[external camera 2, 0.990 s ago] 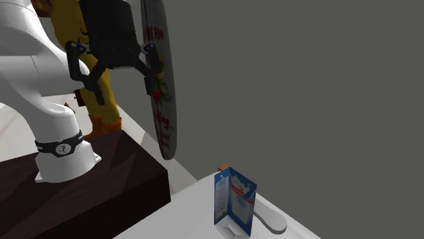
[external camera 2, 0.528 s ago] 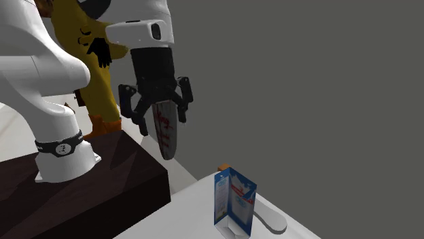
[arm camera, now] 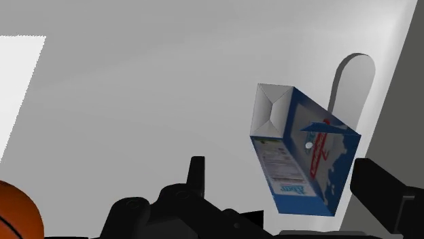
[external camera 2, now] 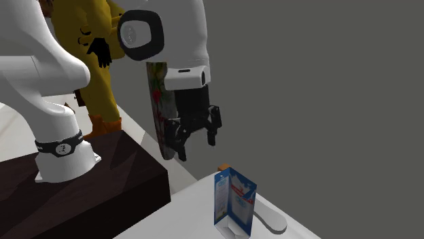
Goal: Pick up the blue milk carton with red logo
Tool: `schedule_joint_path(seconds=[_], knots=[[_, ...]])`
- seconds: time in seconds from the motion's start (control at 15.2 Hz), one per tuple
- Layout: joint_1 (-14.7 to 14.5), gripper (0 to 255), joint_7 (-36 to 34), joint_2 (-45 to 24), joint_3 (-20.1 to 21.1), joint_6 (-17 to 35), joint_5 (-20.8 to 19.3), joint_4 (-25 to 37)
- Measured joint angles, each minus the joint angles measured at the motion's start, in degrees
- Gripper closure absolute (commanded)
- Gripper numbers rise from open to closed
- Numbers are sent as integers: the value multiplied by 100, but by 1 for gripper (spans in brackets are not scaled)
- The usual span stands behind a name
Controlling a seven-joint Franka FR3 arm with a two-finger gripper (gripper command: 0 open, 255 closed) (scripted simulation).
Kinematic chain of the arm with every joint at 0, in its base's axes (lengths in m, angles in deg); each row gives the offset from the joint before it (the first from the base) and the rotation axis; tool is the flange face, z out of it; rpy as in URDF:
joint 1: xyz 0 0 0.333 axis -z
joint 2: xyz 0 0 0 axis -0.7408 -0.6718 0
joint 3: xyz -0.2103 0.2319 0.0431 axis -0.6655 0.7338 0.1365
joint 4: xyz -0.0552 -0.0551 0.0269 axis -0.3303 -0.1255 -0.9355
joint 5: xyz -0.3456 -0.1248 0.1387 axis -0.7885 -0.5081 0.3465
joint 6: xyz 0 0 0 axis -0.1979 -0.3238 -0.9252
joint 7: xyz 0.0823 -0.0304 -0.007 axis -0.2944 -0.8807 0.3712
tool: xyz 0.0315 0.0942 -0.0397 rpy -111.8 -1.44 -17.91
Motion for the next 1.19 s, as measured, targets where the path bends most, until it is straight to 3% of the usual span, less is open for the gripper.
schedule_joint_path(seconds=[0.26,0.53,1.12,1.19], knots=[[-159,0,-788,-974,39,395,-780,488],[-514,0,-1473,-1998,-211,689,-1555,1116],[-866,0,-1918,-2774,-568,1099,-2091,1436],[-877,255,-1934,-2791,-581,1121,-2107,1432]])
